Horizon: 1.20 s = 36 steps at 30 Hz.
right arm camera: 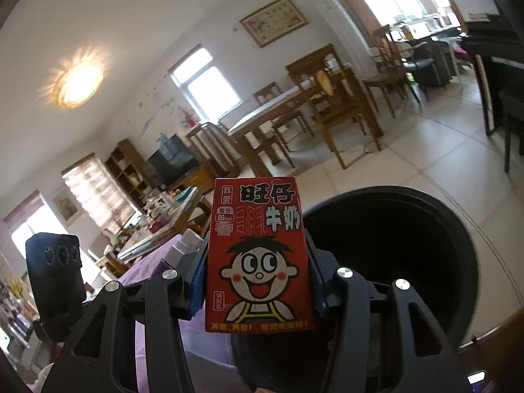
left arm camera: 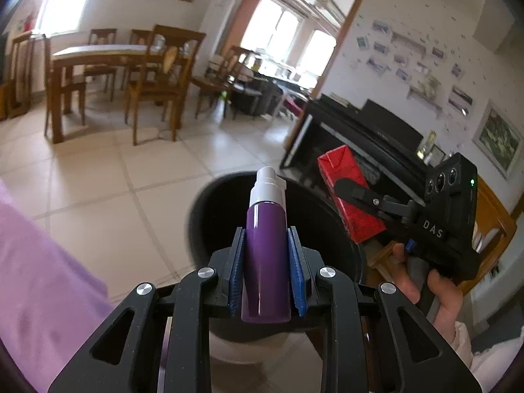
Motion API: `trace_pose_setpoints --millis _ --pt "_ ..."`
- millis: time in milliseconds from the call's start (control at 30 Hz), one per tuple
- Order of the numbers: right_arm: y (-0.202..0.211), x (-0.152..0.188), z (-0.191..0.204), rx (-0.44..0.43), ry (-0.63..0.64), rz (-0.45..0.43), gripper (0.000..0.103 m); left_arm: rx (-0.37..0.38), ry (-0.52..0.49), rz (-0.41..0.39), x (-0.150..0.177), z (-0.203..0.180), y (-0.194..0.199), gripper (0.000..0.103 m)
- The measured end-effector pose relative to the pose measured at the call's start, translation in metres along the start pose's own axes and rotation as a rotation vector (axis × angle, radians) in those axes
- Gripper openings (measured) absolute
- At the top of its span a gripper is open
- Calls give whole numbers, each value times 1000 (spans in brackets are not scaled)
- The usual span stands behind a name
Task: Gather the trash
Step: 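Carry both items over the black bin and open both tools to drop them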
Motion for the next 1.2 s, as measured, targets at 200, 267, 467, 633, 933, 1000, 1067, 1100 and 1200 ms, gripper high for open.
trace_pose_setpoints --millis 200,267,467,633,933,1000,1067,1100,1200 --pt "8 3 -30 33 -49 -7 49 18 -22 62 7 -26 -64 26" --pt "11 5 -40 38 -61 -6 49 23 -21 79 9 -30 -79 26" --pt "17 15 -56 49 -90 2 49 19 -29 116 19 -34 -103 26" --pt "15 18 -64 51 -100 14 49 12 -38 131 19 -33 -107 26" --pt "18 17 -66 45 -119 12 85 -104 -79 62 16 -35 -83 90" --pt "19 17 -64 44 -117 6 88 -142 -101 32 14 -37 -73 95" --pt "20 16 -62 49 -117 1 96 -177 -118 24 12 -38 -63 97" --pt "21 16 -61 47 -119 -2 97 -187 -121 19 11 -38 -57 97" --pt "20 18 -54 55 -106 5 97 -208 -131 0 10 -38 -39 97"
Point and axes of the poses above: each gripper's, at about its wrist camera, not at the fingertips, and y roughly against the way its jaws point, z to its left, x to its underside, the point moved 3 cm from there along -y, roughly the way its jaws point, and after that the axes turned 1 degree about z, right-handed, at the moved point
